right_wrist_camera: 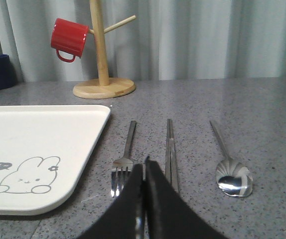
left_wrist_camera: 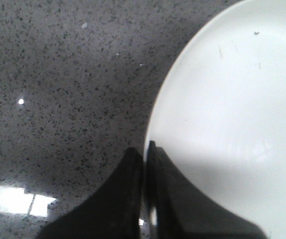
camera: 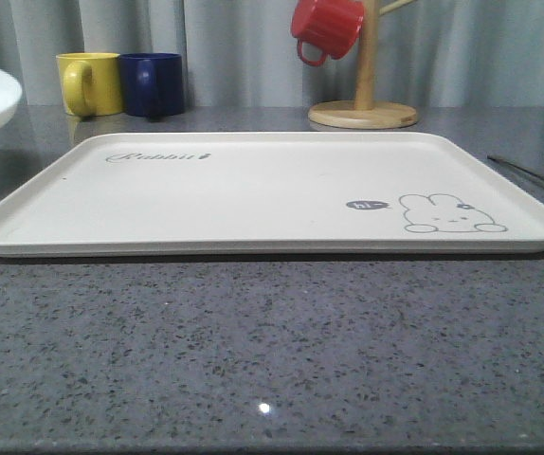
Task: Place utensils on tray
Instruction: 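Lift the plate and lower it onto the tray with the left gripper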
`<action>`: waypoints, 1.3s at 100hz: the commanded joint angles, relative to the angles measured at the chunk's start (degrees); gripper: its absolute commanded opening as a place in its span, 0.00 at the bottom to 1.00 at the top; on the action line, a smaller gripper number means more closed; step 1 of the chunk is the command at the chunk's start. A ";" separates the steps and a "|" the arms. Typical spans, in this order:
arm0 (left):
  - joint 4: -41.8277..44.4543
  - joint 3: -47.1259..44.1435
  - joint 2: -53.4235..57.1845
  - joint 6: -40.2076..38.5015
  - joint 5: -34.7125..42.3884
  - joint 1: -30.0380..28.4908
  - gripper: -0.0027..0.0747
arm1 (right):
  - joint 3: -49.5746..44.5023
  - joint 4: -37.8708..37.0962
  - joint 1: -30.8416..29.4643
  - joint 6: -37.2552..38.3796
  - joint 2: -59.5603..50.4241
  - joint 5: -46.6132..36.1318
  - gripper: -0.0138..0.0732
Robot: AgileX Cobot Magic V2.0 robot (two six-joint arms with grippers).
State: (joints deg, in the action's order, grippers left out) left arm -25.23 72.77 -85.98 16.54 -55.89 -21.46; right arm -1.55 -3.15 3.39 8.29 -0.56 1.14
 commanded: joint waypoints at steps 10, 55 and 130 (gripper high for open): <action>-7.34 1.44 5.35 2.12 0.88 1.32 0.01 | -0.02 -0.22 -0.41 -0.48 -1.09 -4.89 0.08; -8.73 7.50 -2.07 0.50 3.16 23.59 0.01 | -0.02 -0.22 -0.41 -0.48 -1.09 -4.89 0.08; -3.52 14.98 -18.08 -4.73 1.03 33.60 0.01 | -0.02 -0.22 -0.41 -0.48 -1.09 -4.89 0.08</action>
State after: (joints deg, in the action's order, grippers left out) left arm -26.93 85.79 -106.67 12.49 -55.98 11.70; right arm -1.55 -3.15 3.39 8.29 -0.56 1.14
